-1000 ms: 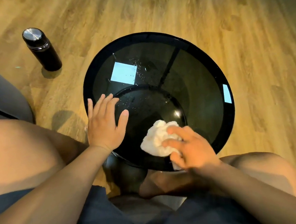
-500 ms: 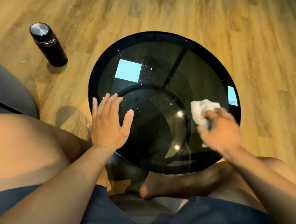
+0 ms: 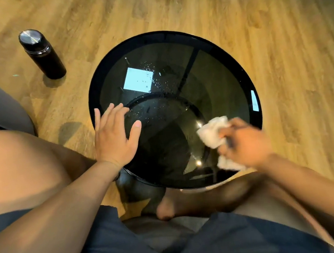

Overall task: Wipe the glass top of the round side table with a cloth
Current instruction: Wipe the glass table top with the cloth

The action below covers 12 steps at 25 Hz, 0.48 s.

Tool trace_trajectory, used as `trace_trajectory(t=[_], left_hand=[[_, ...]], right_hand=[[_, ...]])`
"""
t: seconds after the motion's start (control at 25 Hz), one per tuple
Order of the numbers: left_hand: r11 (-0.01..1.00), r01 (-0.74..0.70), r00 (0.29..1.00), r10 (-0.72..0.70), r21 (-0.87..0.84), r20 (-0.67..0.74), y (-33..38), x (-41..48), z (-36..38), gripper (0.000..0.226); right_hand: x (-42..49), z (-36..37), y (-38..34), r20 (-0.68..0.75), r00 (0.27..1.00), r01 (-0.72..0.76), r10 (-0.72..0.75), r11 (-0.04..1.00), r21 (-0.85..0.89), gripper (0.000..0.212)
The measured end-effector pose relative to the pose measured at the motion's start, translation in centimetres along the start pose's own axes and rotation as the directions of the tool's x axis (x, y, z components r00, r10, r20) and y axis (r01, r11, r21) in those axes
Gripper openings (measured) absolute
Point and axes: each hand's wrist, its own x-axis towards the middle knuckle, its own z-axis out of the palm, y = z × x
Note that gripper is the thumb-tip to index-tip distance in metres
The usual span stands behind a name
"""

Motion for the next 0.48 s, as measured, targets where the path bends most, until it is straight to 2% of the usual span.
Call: trace_trajectory(t=[0.08, 0.16, 0.32, 0.4, 0.48], left_hand=[[1.000, 0.013, 1.000, -0.013, -0.006, -0.001, 0.2, 0.0, -0.1, 0.059], [1.000, 0.030, 1.000, -0.030, -0.007, -0.001, 0.3, 0.1, -0.2, 0.060], [0.999, 0.035, 0.999, -0.035, -0.001, 0.015, 0.1, 0.2, -0.1, 0.063], [1.000, 0.030, 0.999, -0.030, -0.007, 0.011, 0.2, 0.2, -0.1, 0.063], [1.000, 0.015, 1.000, -0.015, -0.010, 0.006, 0.3, 0.2, -0.2, 0.061]], right_hand=[[1.7, -1.9, 7.1, 0.068, 0.960, -0.266, 0.270, 0.962, -0.061, 0.032], [2.5, -2.3, 8.8, 0.087, 0.944, -0.317, 0.318, 0.948, -0.021, 0.031], [1.1, -2.0, -0.6, 0.106, 0.969, -0.236, 0.222, 0.961, 0.147, 0.033], [-0.4, -2.2, -6.3, 0.138, 0.987, -0.107, 0.084, 0.980, 0.167, 0.043], [-1.8, -2.5, -12.7, 0.148, 0.982, 0.079, -0.116, 0.968, 0.240, 0.042]])
